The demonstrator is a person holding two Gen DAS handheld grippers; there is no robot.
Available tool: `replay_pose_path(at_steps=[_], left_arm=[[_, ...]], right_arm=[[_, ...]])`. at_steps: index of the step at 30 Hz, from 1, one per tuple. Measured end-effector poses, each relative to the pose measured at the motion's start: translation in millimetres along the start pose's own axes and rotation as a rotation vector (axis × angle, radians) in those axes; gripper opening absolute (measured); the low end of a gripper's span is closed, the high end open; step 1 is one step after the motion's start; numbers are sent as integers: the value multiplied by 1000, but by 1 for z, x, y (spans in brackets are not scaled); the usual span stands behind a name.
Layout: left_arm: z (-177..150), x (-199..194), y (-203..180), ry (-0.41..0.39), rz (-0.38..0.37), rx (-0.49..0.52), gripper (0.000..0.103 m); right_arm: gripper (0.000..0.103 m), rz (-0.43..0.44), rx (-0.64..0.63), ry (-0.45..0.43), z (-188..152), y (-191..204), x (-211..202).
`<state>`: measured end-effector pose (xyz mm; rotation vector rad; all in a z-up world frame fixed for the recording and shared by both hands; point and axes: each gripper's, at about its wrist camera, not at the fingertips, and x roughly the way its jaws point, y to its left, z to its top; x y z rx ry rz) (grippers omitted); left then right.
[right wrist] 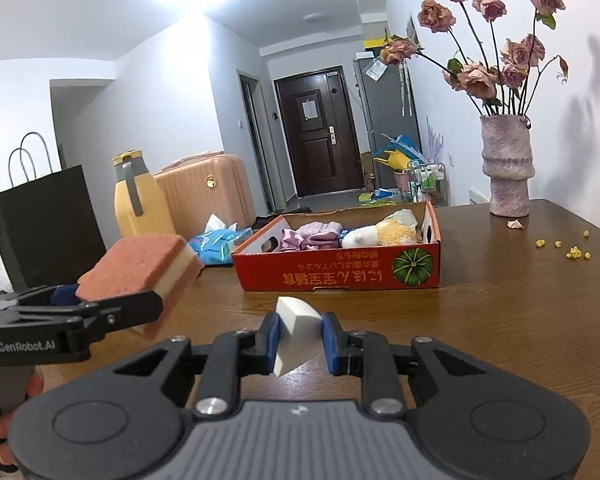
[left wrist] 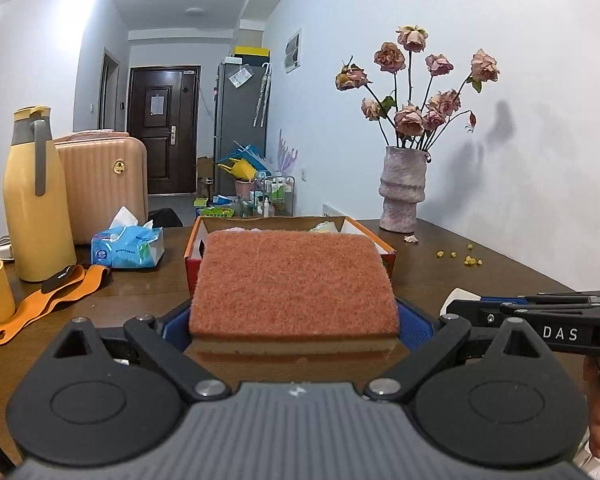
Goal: Organize soft objects
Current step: 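Carry both sponges into the box and open both tools to release them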
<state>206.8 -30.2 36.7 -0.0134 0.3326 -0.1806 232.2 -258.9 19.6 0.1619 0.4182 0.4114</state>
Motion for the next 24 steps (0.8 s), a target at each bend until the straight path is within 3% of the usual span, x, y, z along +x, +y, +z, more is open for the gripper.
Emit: replay_pose_path(at_steps=[6,9,12,16,20,24], left_arm=[[39,57,9,-60,12,31,99],[68,109,23,-51,6,-4,99],[89,164,40,-10,24,-43,99],[100,231,64,78,13,-78,99],[97,280,82,143,42,-100,99],[89,304,88,181,43,-109,100]], right_arm=[[23,11,-21,-30,41,-15,46],[23,70,20,-32,70,-28,88],[23,121,98,4,94,-43,144],[24,102,170,85,109,-63,224],[25,109,283,183,103,-81,287],[36,106,359,241,92,-87,326]])
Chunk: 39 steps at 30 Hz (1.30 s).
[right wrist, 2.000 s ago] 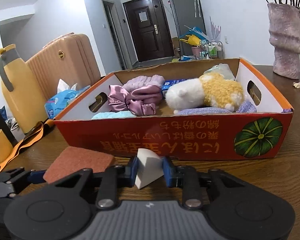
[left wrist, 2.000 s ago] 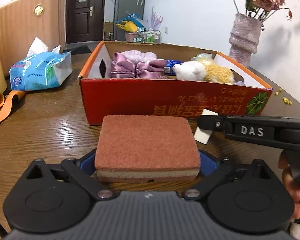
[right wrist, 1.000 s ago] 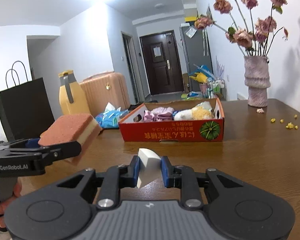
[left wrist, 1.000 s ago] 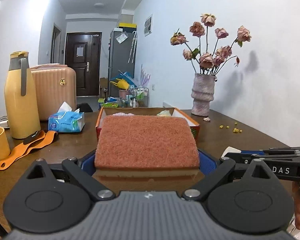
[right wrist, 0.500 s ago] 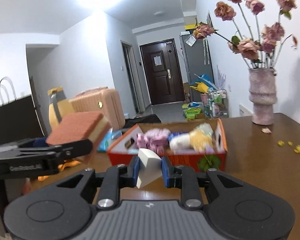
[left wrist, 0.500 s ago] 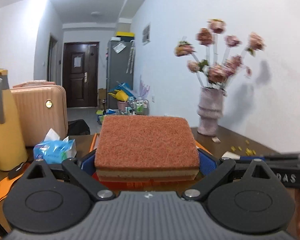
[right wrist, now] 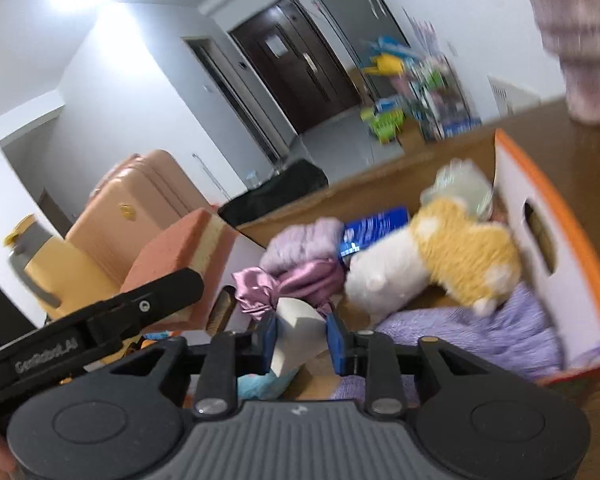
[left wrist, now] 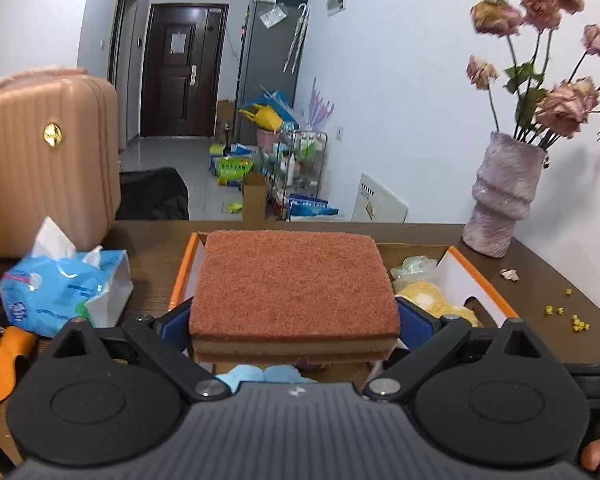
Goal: Organize soft objects
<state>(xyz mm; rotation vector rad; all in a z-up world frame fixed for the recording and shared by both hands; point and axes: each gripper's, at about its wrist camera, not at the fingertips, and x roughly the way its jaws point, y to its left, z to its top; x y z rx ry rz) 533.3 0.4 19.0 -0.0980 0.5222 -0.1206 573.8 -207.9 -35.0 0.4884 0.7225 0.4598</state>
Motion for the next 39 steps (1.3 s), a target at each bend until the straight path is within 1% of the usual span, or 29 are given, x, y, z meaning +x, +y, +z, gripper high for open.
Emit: replay_pose_path(at_steps=[1,3,6,8,10,13,17,22,23,24,25,28,30,31,33,36,39], left_arm=[[0,3,0,2,0,-5,100],[-1,9,1,8,-12,-11,100],[-1,12,1,13,-20,-12,101],[-3,12,1,6,-16,-16,103],[-3,10,-1,-19,-4,-12,103],[-2,6,-7,-24,1,21,103],[2,-6,-16,-40,-5,70,103],[7,-31,-20,-44,-3,69,103],[7,-38,-20,-48,-1,72,103],[5,-48,-20,-57,3,76,103],[2,-60,-19,-69,6,78,103],[-11,-98,-16,-111,25,84,103],[-23,-128,-16,-154,49,88,103],[-32,-146,-16,-185,59,91,103],[-49,-177,-17,-239,77,98,103],[-77,-221,-18,-271,94,97,103],[-105,-261,-20,-287,125,93,103]], right_arm=[[40,-5,5,11,0,-1,6],[42,-18,-12,3,0,0,10],[54,-66,-53,-24,-1,2,8],[54,-90,-74,-42,-2,3,1],[54,-119,-87,-61,0,4,-6],[54,-155,-103,-104,4,4,-21],[56,-161,-111,-128,11,5,-39],[56,-175,-147,-151,10,16,-68],[57,-182,-162,-161,9,19,-78],[62,-194,-187,-170,7,24,-89],[70,-208,-218,-176,4,29,-99],[78,-253,-334,-229,-14,44,-138],[81,-290,-400,-267,-30,54,-163],[88,-297,-425,-293,-39,58,-176],[96,-316,-470,-351,-63,69,-203],[102,-329,-539,-438,-103,81,-238],[102,-335,-567,-470,-143,93,-267]])
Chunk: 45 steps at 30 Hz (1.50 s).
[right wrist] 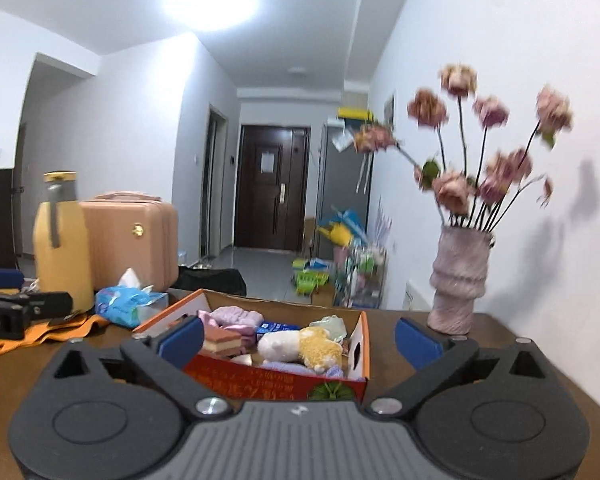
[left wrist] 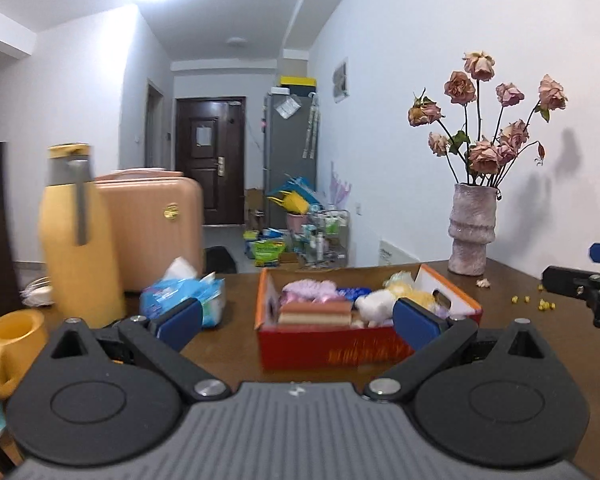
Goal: Organize soft objects
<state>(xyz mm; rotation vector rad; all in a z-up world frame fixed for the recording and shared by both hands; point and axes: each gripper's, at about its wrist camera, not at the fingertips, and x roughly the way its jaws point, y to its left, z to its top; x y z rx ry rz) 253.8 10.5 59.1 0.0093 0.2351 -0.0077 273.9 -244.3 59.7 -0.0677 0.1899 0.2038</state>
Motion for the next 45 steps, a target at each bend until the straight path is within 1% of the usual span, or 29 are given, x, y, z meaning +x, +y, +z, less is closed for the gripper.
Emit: replay_pose_path(at_steps=[4,6,9,13,15,17,19,23,26,30,38,45], left_arm=[[-26,-69,1,-29,40,-10,103],[-42,-103,1,-36,74,-24,103],[-62,-145,-3,-32,72,-9,103],[-80,-195,-6,-60,61,4,103],[-84,-217,-6,-80,56,17,103],[-85,-230,-6,-90,63,29,103],[-86,-232,-7,-81,68,36,103],[-81,-234,-5,-77,56,-8,103],[-81,-235,-5,-88,62,8,103],[-82,-232,-5,-73,56,3,103],[-81,-233,-4,-84,58,10,103],[-81,-234,-3,-83,54,12,103]], right_arm=[[102,43,28,-13,-17,17,-61],[102,33,70,-27,-29,26,-93],[102,26,115,-22,-47,38,-133],[102,25,162,30,-69,50,-182],[102,46,144,63,-79,62,-199],[102,76,108,73,-84,75,-207],[103,87,99,93,-89,83,-208],[103,82,117,101,-90,87,-210],[102,64,108,87,-87,84,-211],[103,62,119,79,-86,80,-214],[103,40,135,69,-86,76,-214],[103,52,133,72,-86,77,-213]])
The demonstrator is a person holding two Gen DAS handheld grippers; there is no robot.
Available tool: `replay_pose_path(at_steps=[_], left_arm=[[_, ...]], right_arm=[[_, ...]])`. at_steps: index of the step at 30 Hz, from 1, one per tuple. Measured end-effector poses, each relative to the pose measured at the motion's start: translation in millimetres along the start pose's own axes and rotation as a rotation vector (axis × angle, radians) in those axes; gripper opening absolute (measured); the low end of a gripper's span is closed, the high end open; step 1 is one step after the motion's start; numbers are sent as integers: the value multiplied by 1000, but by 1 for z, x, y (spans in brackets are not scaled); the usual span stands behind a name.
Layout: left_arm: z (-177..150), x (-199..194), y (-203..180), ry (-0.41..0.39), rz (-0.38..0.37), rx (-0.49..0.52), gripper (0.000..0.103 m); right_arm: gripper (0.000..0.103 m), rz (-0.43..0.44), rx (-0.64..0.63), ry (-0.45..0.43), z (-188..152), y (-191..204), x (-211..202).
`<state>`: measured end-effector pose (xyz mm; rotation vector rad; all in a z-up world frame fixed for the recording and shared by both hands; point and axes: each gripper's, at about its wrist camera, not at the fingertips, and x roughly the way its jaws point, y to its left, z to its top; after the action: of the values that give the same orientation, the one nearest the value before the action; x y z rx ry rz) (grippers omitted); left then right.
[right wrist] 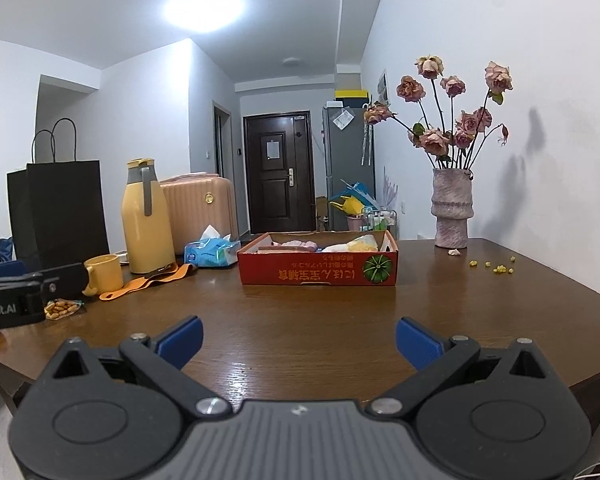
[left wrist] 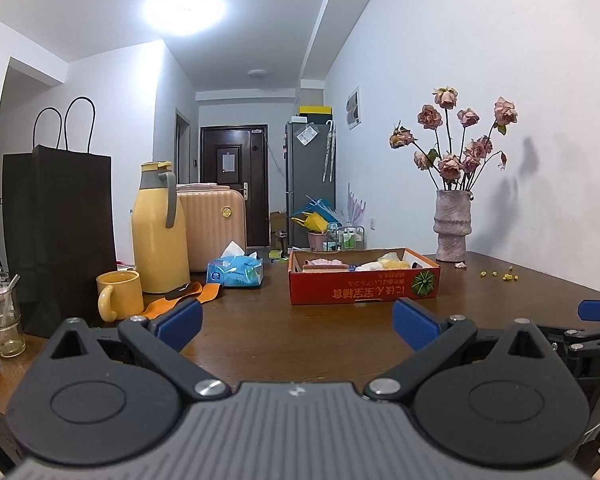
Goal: Organize soft objects
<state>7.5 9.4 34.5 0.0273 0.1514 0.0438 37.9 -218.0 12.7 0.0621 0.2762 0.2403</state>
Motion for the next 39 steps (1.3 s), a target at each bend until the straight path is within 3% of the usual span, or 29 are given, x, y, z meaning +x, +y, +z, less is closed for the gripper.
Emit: replay_pose_path(at_steps=[39], left_arm=[[0,1,-1,9,2,3,103]], right_arm=[[103,-12,-8,-3,-3,-2,0]])
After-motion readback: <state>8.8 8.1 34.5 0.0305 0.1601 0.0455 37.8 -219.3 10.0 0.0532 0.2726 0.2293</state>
